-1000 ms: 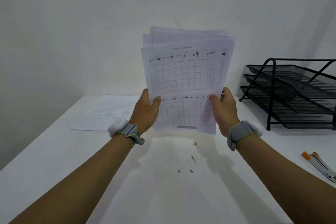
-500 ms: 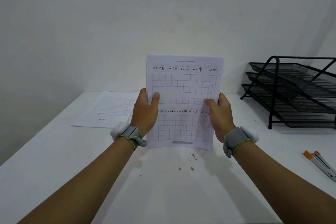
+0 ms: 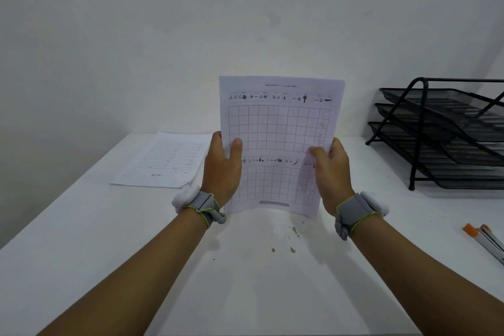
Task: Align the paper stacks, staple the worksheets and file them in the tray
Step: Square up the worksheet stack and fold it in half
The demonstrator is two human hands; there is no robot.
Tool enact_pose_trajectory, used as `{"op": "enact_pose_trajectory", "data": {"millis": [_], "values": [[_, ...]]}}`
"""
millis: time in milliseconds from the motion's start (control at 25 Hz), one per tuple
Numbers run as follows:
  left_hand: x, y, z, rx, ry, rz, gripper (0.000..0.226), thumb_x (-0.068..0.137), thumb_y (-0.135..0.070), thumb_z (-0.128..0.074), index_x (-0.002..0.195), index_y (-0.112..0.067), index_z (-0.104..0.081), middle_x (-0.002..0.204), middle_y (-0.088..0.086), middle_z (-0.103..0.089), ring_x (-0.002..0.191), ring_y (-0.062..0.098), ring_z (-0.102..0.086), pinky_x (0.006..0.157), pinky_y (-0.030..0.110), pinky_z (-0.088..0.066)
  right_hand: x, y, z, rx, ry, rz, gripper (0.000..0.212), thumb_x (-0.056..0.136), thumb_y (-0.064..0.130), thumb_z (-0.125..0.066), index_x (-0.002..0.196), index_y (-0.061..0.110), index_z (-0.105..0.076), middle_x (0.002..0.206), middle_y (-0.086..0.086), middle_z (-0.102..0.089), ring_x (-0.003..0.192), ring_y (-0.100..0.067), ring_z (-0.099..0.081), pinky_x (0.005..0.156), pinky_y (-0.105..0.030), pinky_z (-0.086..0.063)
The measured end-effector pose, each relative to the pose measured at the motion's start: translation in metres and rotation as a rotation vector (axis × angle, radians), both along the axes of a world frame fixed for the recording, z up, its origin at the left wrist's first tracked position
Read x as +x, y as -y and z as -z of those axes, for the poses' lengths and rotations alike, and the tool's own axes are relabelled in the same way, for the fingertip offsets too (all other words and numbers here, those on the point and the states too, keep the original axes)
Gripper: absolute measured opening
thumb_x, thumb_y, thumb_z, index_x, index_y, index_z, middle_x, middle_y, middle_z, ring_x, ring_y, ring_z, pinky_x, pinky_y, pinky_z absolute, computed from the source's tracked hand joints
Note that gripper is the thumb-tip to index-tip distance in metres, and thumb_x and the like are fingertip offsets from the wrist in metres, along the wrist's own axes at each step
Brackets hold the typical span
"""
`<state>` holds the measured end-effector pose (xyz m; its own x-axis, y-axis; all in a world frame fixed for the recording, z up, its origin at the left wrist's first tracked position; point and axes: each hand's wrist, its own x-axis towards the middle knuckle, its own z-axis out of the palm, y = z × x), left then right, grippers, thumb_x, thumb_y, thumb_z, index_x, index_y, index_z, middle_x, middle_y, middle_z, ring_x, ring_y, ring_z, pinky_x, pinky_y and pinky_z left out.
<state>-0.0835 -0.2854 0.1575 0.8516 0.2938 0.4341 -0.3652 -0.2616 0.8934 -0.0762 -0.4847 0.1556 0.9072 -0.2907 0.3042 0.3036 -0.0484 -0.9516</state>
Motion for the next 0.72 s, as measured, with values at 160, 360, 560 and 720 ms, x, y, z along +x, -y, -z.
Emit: {"op": "enact_pose_trajectory", "data": {"millis": [160, 360, 560, 720], "values": [[-0.011, -0.001, 0.041, 0.029, -0.198, 0.056, 0.03, 0.1, -0.026, -0.047, 0.128, -0.018, -0.043, 0.124, 0.001, -0.059, 0.107, 0.019, -0.057, 0.089, 0.03, -0.045, -0.004, 0.0, 0.038, -0.068, -0.107, -0.021, 0.019, 0.096, 0.018, -0.051, 0.11, 0.03, -0.054, 0.11, 0.014, -0.063, 0.104, -0.015, -0.061, 0.079, -0.027, -0.049], [-0.017, -0.013, 0.063, 0.159, -0.302, 0.07, 0.028, 0.102, -0.021, -0.035, 0.13, -0.017, -0.036, 0.108, -0.006, -0.056, 0.076, -0.004, -0.052, 0.072, 0.017, -0.041, 0.0, 0.004, 0.06, -0.326, -0.176, -0.047, 0.022, 0.099, 0.022, -0.046, 0.119, 0.032, -0.05, 0.12, 0.007, -0.06, 0.111, -0.023, -0.058, 0.097, -0.043, -0.05], [-0.009, -0.045, 0.04, 0.156, -0.261, 0.006, 0.04, 0.099, -0.018, -0.037, 0.139, -0.02, -0.033, 0.115, -0.01, -0.052, 0.09, 0.007, -0.053, 0.083, 0.02, -0.038, 0.014, -0.025, 0.042, -0.388, -0.124, -0.052, 0.018, 0.095, 0.022, -0.046, 0.111, 0.026, -0.055, 0.109, 0.008, -0.064, 0.098, -0.02, -0.061, 0.087, -0.044, -0.054], [0.0, -0.086, 0.032, 0.184, -0.332, -0.084, 0.038, 0.097, -0.021, -0.041, 0.134, -0.022, -0.033, 0.103, -0.006, -0.055, 0.076, -0.001, -0.049, 0.063, 0.021, -0.039, 0.024, -0.063, 0.033, -0.409, -0.138, -0.089, 0.021, 0.092, 0.021, -0.046, 0.111, 0.026, -0.055, 0.104, 0.01, -0.064, 0.095, -0.02, -0.061, 0.08, -0.035, -0.049]]}}
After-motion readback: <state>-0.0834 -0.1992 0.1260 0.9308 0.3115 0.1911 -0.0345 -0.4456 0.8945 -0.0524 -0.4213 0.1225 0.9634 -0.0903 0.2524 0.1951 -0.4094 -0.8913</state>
